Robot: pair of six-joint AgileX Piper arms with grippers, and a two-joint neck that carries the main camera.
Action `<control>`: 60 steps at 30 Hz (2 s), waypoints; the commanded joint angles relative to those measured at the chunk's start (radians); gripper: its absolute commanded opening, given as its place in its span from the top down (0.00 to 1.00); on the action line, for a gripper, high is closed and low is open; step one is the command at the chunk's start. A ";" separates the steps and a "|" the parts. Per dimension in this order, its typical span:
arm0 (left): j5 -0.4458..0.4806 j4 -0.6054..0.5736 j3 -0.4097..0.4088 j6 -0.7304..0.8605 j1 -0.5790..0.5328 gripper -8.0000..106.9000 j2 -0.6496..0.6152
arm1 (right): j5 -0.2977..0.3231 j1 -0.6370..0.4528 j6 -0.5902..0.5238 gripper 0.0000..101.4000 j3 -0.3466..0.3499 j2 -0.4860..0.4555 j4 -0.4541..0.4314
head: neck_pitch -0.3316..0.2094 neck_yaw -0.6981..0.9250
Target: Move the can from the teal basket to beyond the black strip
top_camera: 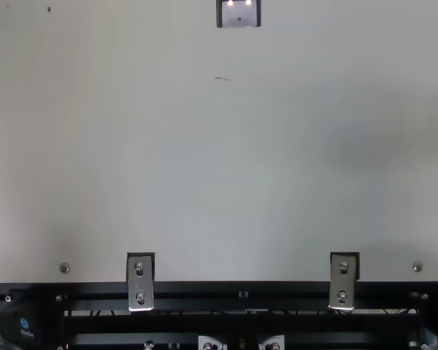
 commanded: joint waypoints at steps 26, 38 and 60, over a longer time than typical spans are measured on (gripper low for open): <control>0.116 -0.011 -0.179 -0.283 0.025 0.15 0.196 | 0.000 0.000 0.000 0.00 0.000 0.000 0.000 | -0.039 0.023; 0.140 0.147 -0.261 -0.280 0.008 0.15 0.241 | 0.000 0.000 0.000 0.00 0.000 0.000 0.000 | -0.039 0.023; -0.028 0.232 -0.198 -0.322 -0.013 0.15 0.312 | 0.000 0.000 0.000 0.00 0.000 0.000 0.000 | -0.039 0.023</control>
